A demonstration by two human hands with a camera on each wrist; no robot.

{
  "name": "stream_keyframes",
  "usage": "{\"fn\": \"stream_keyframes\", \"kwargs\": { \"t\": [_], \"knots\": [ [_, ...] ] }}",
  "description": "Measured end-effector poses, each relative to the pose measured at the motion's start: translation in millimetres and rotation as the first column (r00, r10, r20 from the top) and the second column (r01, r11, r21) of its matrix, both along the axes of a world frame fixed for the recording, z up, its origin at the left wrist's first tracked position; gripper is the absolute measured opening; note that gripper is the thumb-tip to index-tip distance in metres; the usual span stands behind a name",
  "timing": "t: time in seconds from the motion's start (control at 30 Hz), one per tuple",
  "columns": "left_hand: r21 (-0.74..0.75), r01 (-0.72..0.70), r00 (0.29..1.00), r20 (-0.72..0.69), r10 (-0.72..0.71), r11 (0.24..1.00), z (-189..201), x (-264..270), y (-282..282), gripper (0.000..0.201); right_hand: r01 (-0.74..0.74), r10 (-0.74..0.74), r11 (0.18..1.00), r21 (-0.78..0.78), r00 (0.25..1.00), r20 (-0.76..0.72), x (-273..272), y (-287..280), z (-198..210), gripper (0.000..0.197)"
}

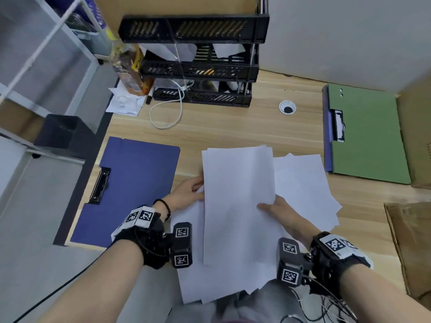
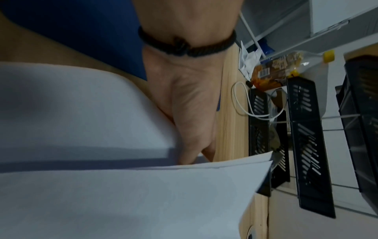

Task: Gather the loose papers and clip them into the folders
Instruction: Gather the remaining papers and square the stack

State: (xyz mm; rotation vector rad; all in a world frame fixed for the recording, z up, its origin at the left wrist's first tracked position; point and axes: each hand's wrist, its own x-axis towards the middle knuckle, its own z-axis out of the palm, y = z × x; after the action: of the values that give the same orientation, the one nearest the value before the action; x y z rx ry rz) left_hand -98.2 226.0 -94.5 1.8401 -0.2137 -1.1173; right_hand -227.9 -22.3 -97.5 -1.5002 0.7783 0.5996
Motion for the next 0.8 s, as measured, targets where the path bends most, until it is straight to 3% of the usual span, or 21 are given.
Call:
{"fn": "stream_keyframes", "kwargs": {
  "t": [0.1,0.17,0.23,0.37,0.43,0.47,0.57,0.63,0.7,0.8],
  "knots": [
    [0.022,-0.038,0.999,-0.005,0.038,0.999,12,-2,13,0.037,-0.024,0.023,0.999,0.043,1.000,0.018,10,9,2,0.033],
    [0.064,-0.089,0.994,0.062,0.085,0.994,11,-2,24,0.029,-0.031,0.029,0.994,0.106,0.999,0.023,18,16,3,0.032],
    [0.078,-0.170,0.983,0.078,0.164,0.982,12,-2,33,0.007,-0.056,0.052,0.987,0.151,0.998,0.030,25,22,3,0.033],
    [0.051,-0.357,0.933,0.061,0.354,0.933,16,1,46,0.014,-0.139,0.131,0.986,0.090,0.988,0.087,37,31,3,0.048],
    [0.007,-0.458,0.888,0.051,0.457,0.889,22,4,51,0.013,-0.184,0.182,0.983,0.013,0.979,0.096,39,31,6,0.037],
    [-0.025,-0.490,0.870,0.040,0.491,0.871,24,6,54,0.011,-0.171,0.174,0.985,-0.040,0.980,0.096,40,30,7,0.028],
    [-0.068,-0.607,0.794,-0.070,0.604,0.791,23,7,63,0.030,0.023,0.005,0.984,-0.178,0.988,0.153,38,19,8,0.020],
    [-0.033,-0.615,0.778,-0.185,0.600,0.788,19,4,64,0.037,0.133,-0.096,0.973,-0.187,0.977,0.193,39,10,9,0.022],
    [-0.021,-0.555,0.806,-0.260,0.532,0.831,13,-2,60,0.050,0.180,-0.143,0.970,-0.165,0.966,0.216,40,5,16,0.024],
    [-0.057,-0.452,0.881,-0.183,0.436,0.890,19,-7,37,0.050,0.213,-0.168,0.968,-0.136,0.944,0.285,43,-1,33,0.024]
  ]
}}
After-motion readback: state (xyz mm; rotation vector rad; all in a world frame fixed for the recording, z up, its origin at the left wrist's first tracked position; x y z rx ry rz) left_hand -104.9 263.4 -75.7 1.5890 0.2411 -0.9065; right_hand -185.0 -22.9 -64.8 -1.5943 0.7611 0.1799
